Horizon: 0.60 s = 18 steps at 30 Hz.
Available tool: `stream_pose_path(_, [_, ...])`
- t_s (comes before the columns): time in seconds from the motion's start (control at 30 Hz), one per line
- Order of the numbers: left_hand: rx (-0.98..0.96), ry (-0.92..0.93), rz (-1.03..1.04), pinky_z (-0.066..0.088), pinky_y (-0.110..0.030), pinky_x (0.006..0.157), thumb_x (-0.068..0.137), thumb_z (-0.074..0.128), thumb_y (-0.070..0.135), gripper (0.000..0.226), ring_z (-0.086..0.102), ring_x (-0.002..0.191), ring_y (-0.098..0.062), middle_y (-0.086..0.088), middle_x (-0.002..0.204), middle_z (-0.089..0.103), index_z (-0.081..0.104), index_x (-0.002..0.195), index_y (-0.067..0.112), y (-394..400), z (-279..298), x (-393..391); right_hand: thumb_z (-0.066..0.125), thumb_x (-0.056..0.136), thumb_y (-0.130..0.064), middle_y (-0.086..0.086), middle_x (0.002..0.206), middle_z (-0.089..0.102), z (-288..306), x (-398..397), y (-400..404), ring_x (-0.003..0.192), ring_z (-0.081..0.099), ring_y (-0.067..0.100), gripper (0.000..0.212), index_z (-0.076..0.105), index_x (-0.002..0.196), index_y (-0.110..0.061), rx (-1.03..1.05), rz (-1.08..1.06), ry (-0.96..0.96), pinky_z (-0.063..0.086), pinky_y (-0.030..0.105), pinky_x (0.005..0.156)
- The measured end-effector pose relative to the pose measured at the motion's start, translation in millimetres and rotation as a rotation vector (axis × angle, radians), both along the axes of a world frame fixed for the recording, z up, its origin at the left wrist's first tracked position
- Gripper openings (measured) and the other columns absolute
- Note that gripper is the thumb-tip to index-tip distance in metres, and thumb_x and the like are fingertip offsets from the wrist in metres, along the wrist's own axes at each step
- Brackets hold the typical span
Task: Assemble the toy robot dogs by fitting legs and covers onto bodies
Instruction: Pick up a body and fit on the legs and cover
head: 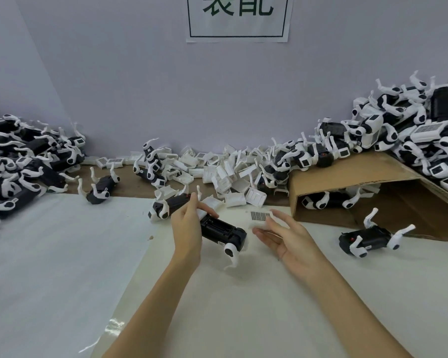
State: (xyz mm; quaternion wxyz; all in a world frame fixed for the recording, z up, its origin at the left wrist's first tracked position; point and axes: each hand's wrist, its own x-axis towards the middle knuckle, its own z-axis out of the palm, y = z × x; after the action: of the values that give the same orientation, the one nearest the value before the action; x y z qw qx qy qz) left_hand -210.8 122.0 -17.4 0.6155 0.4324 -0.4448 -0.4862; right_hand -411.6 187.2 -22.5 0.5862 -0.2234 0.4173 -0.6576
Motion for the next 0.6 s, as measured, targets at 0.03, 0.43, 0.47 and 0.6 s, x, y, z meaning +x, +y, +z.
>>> stream_pose_path(0.03, [-0.010, -0.012, -0.005, 0.048, -0.045, 0.105, 0.112, 0.048, 0.039, 0.068, 0.066, 0.123, -0.028, -0.005, 0.077, 0.075, 0.068, 0.052, 0.016, 2, 0, -2, 0.068, 0.098, -0.006, 0.029, 0.111, 0.075, 2, -1, 2, 0.096, 0.078, 0.033, 0.035, 0.060, 0.132, -0.003, -0.019, 0.017, -0.029, 0.063, 0.029, 0.077])
stream_pose_path(0.43, [-0.034, -0.100, -0.132, 0.037, -0.032, 0.061, 0.108, 0.039, 0.065, 0.061, 0.058, 0.074, -0.016, -0.012, 0.094, 0.073, 0.070, 0.088, 0.016, 25, 3, -24, 0.074, 0.073, -0.065, -0.001, 0.101, 0.079, 15, 18, 13, 0.101, 0.073, 0.015, 0.058, 0.077, 0.105, -0.016, -0.077, -0.048, 0.512, 0.053, 0.029, 0.091])
stream_pose_path(0.47, [-0.045, -0.098, -0.151, 0.041, -0.037, 0.067, 0.104, 0.038, 0.068, 0.062, 0.060, 0.082, -0.024, -0.017, 0.101, 0.071, 0.069, 0.094, 0.015, 26, 3, -26, 0.075, 0.075, -0.064, -0.002, 0.102, 0.079, 14, 21, 14, 0.103, 0.074, 0.014, 0.055, 0.078, 0.105, -0.017, -0.106, -0.047, 0.563, 0.054, 0.027, 0.092])
stream_pose_path(0.6, [-0.093, -0.139, -0.179, 0.045, -0.035, 0.083, 0.097, 0.035, 0.068, 0.061, 0.063, 0.091, -0.011, 0.009, 0.098, 0.068, 0.064, 0.105, 0.015, 30, 4, -26, 0.080, 0.085, -0.051, -0.009, 0.095, 0.077, 10, 26, 15, 0.090, 0.071, 0.002, 0.031, 0.076, 0.099, -0.024, -0.152, -0.091, 0.789, 0.053, 0.013, 0.073])
